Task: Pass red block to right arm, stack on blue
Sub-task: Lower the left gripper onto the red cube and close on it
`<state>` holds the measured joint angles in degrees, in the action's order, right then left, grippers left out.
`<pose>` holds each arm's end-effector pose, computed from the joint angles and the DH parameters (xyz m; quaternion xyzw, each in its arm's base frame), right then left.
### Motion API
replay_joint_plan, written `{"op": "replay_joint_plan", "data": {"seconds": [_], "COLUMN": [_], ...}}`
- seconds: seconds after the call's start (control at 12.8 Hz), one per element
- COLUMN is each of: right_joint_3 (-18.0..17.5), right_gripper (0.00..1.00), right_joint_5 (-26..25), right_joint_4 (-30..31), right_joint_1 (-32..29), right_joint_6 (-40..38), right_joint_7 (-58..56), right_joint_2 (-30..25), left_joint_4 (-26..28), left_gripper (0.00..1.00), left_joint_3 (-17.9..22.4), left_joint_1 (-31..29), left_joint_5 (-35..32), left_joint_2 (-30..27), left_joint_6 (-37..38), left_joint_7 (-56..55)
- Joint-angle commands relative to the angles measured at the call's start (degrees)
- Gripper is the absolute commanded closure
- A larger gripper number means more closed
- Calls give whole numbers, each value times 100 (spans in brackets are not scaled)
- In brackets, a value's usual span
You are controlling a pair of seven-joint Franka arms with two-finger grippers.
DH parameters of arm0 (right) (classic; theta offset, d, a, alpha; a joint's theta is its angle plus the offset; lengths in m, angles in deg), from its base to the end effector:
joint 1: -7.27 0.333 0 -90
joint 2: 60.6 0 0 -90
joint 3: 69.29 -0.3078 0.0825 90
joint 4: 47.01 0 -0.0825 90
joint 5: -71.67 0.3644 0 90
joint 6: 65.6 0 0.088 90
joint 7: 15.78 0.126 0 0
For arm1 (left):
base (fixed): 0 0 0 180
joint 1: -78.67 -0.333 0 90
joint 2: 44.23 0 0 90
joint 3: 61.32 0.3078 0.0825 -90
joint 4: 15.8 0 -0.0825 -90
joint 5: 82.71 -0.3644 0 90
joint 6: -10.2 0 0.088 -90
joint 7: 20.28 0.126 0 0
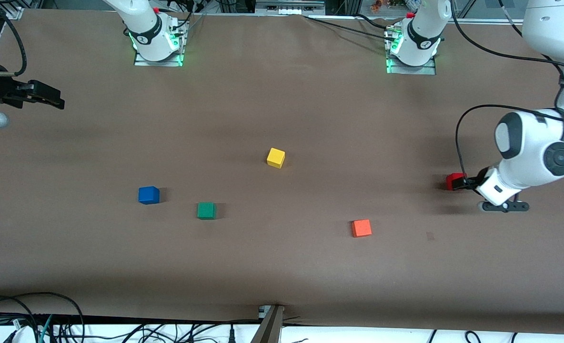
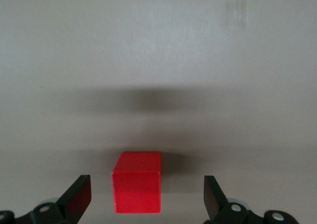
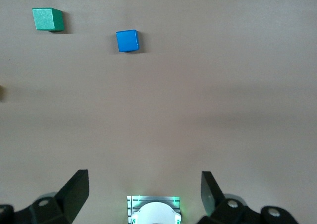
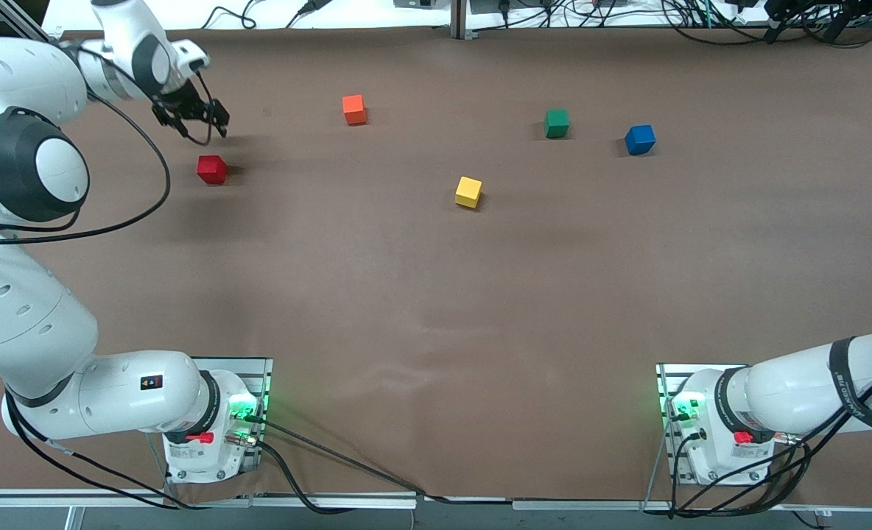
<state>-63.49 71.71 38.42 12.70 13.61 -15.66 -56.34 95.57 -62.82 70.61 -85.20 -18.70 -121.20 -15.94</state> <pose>0.5326 -0.0014 0.5786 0.9958 -0.0044 -0.0911 0.0032 0.5878 0.0696 0.2317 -0.9988 -0.0052 0.0486 0.0053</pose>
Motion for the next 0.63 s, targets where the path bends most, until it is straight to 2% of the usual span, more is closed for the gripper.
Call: {"op": "replay_joint_plan", "data": {"seconds": [0.0, 0.24, 0.55], "right_joint_3": [-9, -9, -17], "right_gripper": [0, 0, 0], "right_joint_5": [32, 32, 32], "right_joint_4": [-17, -26, -26], "right_joint_1": [-50, -50, -50], "right_joint_6": [-3, 6, 24], "right_joint_7": [-47, -38, -47], "right_joint_2": [14, 14, 23], "left_joint_4": [788, 807, 843], "left_gripper": [0, 0, 0], "left_joint_3": [-34, -26, -43], "left_joint_1": [-100, -109, -205], "left_joint_5": [-31, -241, -225], "left_joint_2": [-215, -92, 92], "left_joint_6": [-569, -1036, -1081], "left_joint_7": [172, 383, 357]}}
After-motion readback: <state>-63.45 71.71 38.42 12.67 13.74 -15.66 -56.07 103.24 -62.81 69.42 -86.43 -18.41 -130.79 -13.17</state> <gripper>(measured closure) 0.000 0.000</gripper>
